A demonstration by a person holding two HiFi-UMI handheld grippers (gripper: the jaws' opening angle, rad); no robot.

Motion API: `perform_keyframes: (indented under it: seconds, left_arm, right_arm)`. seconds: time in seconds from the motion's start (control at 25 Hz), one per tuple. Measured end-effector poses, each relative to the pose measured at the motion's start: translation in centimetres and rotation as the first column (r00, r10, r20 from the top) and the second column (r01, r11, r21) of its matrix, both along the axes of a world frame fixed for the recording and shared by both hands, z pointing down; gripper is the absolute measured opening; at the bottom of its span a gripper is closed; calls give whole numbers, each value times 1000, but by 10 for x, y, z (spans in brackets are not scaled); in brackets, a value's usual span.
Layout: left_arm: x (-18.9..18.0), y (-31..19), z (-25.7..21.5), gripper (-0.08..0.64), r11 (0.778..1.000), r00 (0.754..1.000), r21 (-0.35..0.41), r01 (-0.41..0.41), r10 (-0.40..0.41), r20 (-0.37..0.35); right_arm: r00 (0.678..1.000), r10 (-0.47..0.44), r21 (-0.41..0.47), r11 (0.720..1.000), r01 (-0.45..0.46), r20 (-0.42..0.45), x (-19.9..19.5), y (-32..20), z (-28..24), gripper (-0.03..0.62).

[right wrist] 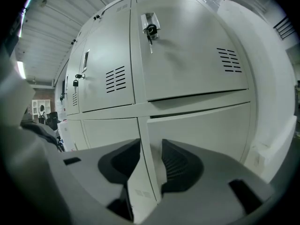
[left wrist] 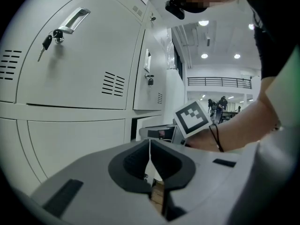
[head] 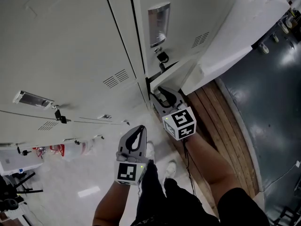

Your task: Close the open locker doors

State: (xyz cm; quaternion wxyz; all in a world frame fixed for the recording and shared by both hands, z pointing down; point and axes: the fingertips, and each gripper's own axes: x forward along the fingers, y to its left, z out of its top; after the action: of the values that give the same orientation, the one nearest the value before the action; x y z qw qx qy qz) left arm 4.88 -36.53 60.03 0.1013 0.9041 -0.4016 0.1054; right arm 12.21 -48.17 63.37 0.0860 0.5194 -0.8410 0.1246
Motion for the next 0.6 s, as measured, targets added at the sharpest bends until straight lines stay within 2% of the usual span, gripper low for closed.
perform_keyframes:
  seconds: [0.6]
  left_arm:
    - [-11, -17, 7, 6, 1000, 1000, -10, 20, -20, 18]
  right_arm:
    - [999, -46, 27, 999, 46, 1, -18, -34, 0, 176]
